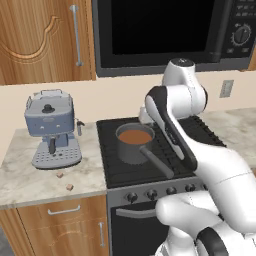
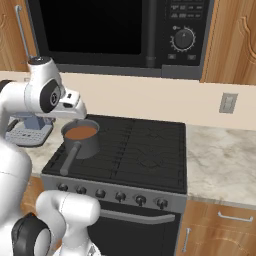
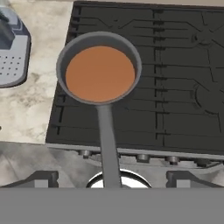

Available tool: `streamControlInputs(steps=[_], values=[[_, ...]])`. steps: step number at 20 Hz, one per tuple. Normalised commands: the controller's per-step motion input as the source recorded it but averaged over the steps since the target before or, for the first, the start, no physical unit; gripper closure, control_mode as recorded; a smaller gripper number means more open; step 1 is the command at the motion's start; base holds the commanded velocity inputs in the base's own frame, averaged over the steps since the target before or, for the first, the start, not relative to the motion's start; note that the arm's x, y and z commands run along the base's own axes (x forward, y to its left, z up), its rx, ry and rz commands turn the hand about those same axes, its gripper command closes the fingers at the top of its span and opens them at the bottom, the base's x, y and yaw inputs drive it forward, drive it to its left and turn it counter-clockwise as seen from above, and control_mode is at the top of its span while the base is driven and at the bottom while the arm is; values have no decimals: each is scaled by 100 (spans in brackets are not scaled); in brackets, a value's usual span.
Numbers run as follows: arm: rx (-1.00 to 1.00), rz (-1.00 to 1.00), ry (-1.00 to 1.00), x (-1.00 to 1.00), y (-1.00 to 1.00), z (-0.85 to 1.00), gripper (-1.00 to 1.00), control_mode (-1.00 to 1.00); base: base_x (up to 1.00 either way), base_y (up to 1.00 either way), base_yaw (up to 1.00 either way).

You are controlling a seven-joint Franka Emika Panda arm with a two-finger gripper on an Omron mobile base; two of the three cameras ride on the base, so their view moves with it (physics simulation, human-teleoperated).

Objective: Pick up the sugar cube(s) and place them in the saucepan with hot chocolate.

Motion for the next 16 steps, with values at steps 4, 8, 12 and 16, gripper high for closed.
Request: streamControlInputs(steps=[4,8,12,16], values=[[-5,5,0,-13,95,-47,-100,-100,0,0,0],[0,7,3,-5,95,-56,-100,-100,0,0,0],[0,16,0,-16,73,-28,-100,-100,0,0,0],[0,15,0,-36,68,-1,-100,-100,0,0,0]])
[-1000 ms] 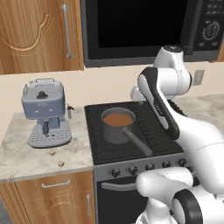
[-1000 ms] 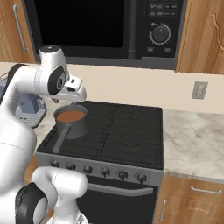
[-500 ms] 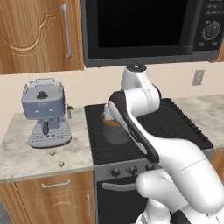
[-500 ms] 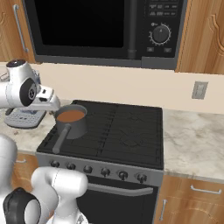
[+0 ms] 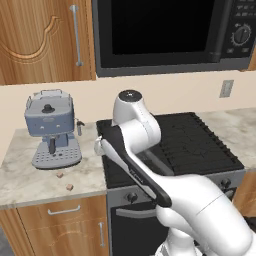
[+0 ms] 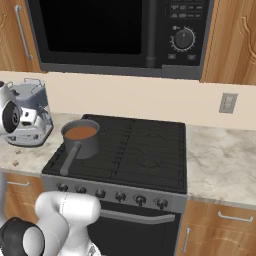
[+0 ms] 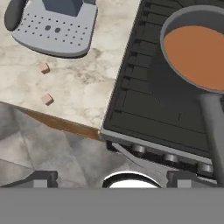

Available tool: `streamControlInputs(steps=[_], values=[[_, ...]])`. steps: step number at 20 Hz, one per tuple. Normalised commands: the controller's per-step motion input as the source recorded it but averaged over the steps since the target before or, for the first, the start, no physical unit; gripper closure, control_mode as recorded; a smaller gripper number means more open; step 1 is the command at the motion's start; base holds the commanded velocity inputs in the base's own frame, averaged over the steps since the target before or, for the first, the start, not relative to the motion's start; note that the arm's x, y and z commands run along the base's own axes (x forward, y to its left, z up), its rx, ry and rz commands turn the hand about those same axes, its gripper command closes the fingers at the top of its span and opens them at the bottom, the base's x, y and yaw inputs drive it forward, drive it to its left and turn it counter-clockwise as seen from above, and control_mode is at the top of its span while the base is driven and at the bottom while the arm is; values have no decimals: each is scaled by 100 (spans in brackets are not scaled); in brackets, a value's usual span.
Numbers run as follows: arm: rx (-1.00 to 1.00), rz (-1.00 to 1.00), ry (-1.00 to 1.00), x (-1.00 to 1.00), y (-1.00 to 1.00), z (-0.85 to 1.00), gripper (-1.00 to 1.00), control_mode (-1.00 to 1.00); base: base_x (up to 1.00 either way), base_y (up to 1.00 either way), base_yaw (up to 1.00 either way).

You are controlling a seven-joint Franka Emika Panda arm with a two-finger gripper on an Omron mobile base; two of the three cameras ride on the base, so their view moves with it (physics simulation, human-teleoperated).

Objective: Pick up the sugar cube(s) and place them in the saucepan with hot chocolate.

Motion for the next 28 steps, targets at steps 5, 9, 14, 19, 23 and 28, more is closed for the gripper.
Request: streamControlInputs(steps=[5,9,14,19,23,28], values=[[0,14,1,-40,63,0,-100,-100,0,0,0],[0,19,0,-24,73,-9,-100,-100,0,0,0],[1,18,0,4,44,-36,-100,-100,0,0,0],[11,13,7,59,25,-58,-100,-100,0,0,0],[7,7,4,69,8,-42,-100,-100,0,0,0],[-1,0,1,21,4,-9,-100,-100,0,0,0]])
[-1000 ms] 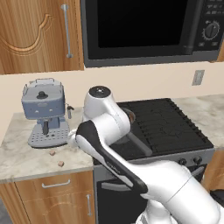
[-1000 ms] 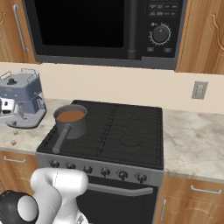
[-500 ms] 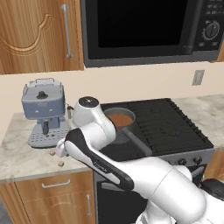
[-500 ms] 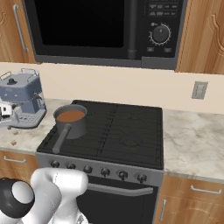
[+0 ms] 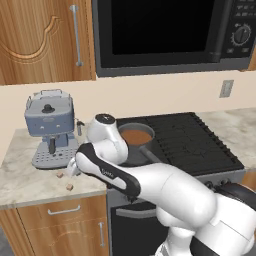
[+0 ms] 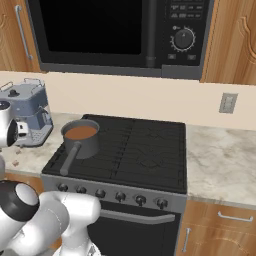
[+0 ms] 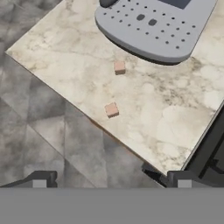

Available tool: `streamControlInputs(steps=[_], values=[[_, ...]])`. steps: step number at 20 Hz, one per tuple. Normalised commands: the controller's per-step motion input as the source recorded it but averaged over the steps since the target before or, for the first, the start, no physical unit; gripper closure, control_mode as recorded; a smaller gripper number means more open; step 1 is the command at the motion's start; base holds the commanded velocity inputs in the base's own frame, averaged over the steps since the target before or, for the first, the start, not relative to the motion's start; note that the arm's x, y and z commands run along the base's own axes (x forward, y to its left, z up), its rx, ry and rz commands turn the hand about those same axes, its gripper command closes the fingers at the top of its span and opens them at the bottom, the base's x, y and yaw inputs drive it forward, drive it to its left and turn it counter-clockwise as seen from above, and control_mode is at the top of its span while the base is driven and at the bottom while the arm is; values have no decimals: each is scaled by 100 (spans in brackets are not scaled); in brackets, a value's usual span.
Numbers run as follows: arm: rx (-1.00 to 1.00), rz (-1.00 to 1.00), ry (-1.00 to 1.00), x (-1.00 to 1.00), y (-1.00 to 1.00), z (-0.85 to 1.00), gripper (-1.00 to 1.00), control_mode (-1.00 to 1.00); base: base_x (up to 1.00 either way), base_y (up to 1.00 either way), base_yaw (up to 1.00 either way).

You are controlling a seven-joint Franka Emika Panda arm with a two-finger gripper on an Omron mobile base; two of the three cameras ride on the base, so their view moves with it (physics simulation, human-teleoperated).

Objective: Pick up the sugar cube(s) and place them in the saucepan with hot chocolate.

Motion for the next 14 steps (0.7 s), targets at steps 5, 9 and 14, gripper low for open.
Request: streamControlInputs(steps=[5,9,14], values=[[-3,0,0,0,9,-32,-100,-100,0,0,0],[-6,0,0,4,20,-45,-100,-100,0,0,0],[-4,0,0,13,28,-58,-100,-100,0,0,0]])
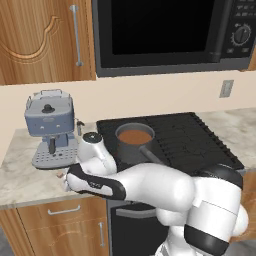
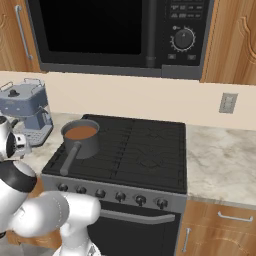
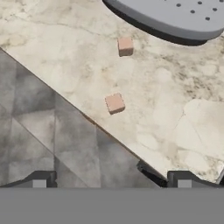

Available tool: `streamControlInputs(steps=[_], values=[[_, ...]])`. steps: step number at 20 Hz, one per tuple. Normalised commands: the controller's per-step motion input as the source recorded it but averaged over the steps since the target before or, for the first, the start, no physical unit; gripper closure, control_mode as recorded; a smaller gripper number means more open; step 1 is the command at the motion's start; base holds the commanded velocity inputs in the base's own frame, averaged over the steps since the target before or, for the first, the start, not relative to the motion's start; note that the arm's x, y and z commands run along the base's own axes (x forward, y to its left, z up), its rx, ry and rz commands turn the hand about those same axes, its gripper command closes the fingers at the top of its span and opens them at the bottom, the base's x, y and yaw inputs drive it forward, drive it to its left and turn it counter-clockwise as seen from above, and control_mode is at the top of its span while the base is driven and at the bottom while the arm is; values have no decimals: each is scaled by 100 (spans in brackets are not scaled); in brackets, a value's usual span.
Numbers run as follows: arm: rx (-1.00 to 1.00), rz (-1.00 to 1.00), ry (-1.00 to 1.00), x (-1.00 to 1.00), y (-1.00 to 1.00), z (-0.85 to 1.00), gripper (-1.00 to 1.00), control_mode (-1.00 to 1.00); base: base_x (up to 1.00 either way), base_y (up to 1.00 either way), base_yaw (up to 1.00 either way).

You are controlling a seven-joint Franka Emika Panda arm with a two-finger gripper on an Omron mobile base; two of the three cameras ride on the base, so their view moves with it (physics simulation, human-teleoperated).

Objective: Pick up the sugar cube(s) and place them in the saucepan with hot chocolate.

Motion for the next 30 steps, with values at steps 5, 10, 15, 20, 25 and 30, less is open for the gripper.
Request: streamControlInputs(steps=[5,10,15,20,25,30], values=[[0,0,0,34,20,-25,-100,-100,0,0,0],[0,0,0,35,10,0,-100,-100,0,0,0],[0,0,0,33,11,-1,-100,-100,0,0,0],[0,0,0,2,3,-17,-100,-100,0,0,0],[-7,0,3,-7,15,-2,-100,-100,0,0,0],[-10,0,6,-6,25,0,-100,-100,0,0,0]])
